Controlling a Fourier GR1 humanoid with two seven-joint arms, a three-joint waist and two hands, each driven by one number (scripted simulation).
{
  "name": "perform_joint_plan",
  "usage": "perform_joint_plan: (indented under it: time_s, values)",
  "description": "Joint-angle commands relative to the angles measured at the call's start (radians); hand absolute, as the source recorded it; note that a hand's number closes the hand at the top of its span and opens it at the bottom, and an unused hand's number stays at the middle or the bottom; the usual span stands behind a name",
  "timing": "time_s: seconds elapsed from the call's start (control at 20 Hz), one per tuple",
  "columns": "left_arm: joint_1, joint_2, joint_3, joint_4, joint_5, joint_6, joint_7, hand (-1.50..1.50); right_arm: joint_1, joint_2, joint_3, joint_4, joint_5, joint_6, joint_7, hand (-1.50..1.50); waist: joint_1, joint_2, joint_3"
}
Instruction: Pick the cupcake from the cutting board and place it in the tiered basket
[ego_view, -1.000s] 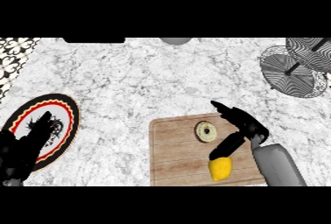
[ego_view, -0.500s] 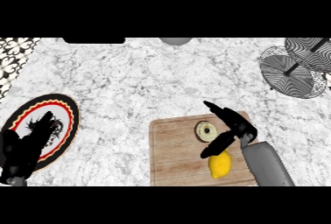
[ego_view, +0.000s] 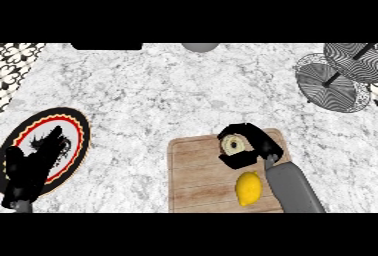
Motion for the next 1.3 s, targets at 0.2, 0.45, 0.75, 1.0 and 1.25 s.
perform_joint_plan:
  time_s: [0.2, 0.45, 0.75, 1.0, 1.25]
  values:
    - [-0.036, -0.006, 0.031, 0.083, -0.03, -0.003, -0.065, 0.0, 0.003, 0.045, 0.04, -0.057, -0.047, -0.13, 0.038, 1.5, -0.001, 0.009, 0.008]
    - [0.011, -0.021, 0.011, -0.045, -0.005, -0.015, 0.03, 0.0, -0.121, 0.045, -0.025, -0.02, 0.07, -0.269, 0.207, 1.5, 0.02, 0.011, 0.008]
    - [-0.021, -0.011, -0.02, -0.048, -0.02, -0.04, 0.024, 0.0, -0.336, -0.055, -0.089, 0.104, 0.396, -0.507, 0.552, 1.5, 0.095, 0.036, -0.006]
    - [-0.057, -0.002, -0.031, -0.04, -0.023, -0.053, 0.044, 0.0, -0.565, -0.097, -0.07, 0.214, 0.625, -0.583, 0.855, 1.5, 0.117, 0.034, -0.005]
    - [-0.079, -0.009, -0.032, -0.029, -0.026, -0.044, 0.05, 0.0, -0.759, -0.129, -0.044, 0.336, 0.852, -0.588, 1.042, 1.5, 0.116, 0.034, -0.001]
